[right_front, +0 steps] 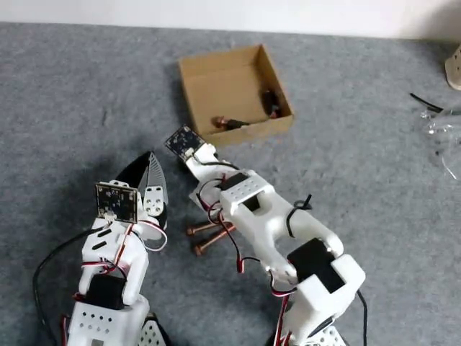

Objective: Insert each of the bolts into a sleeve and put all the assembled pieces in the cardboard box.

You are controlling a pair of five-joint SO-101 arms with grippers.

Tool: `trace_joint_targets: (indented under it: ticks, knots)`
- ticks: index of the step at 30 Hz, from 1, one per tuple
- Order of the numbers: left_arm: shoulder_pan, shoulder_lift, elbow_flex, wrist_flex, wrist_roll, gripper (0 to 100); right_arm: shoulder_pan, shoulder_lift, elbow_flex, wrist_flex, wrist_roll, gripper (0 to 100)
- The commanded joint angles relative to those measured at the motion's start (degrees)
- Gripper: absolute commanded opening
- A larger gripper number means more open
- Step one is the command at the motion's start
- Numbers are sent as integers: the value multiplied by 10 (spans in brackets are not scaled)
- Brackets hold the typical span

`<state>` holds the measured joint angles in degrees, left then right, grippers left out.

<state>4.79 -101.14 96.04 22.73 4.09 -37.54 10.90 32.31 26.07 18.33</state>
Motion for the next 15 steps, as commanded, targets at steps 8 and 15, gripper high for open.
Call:
trace_joint_targets:
  ticks: [8,15]
  knots:
    - [-7,2,14,0,-1,8,-7,10,-3,15,7,0]
    - [-7,2,14,0,-1,8,-4,10,-3,15,7,4]
